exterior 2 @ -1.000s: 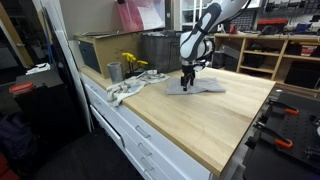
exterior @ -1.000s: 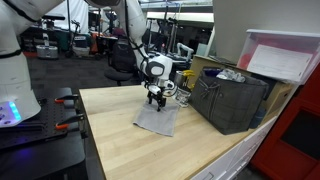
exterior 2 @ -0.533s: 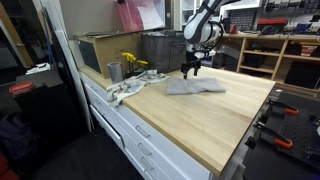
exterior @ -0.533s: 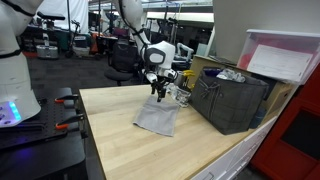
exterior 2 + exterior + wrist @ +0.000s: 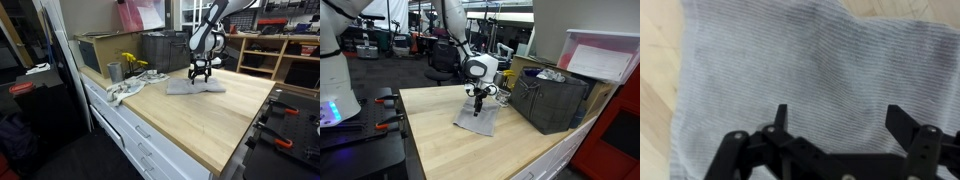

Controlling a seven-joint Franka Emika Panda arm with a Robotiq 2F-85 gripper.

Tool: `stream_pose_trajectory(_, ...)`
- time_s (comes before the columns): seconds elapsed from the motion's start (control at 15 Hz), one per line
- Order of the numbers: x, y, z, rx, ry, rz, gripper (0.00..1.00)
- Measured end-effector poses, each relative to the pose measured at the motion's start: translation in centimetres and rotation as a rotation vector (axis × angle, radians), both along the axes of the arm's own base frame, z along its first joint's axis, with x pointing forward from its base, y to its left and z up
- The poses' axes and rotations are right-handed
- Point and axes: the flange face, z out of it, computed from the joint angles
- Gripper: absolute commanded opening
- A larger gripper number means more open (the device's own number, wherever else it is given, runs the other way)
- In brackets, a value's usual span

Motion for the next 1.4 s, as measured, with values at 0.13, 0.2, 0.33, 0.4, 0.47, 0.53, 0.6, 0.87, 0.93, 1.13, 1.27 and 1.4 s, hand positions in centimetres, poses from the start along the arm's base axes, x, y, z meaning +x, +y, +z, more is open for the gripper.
stream_pose_trajectory(0.13,0.4,0.4,-2.3,-0.001,0.022,-0.109,1.0)
stream_pose_trajectory(0.2,0.7,0.7,-3.0,-0.003,0.029,-0.162,1.0)
stream_pose_trajectory(0.33,1.1,1.2,-3.9,-0.005,0.046,-0.255,1.0)
stream_pose_trajectory(0.4,1.2,1.4,-4.3,-0.007,0.051,-0.275,1.0)
stream_pose_trajectory(0.47,1.3,1.4,-4.5,-0.008,0.052,-0.275,1.0)
stream_pose_trajectory(0.53,1.3,1.4,-4.5,-0.008,0.053,-0.273,1.0)
stream_pose_trajectory(0.6,1.3,1.4,-4.5,-0.008,0.053,-0.265,1.0)
stream_pose_trajectory(0.87,1.3,1.3,-4.4,-0.024,0.053,-0.147,1.0)
stream_pose_trajectory(0.93,1.4,1.2,-4.4,-0.032,0.054,-0.099,1.0)
stream_pose_trajectory(1.13,1.5,0.9,-4.2,-0.063,0.06,0.04,1.0)
stream_pose_trajectory(1.27,1.6,0.7,-4.1,-0.079,0.063,0.135,1.0)
stream_pose_trajectory(1.4,1.8,0.6,-3.9,-0.089,0.064,0.238,1.0)
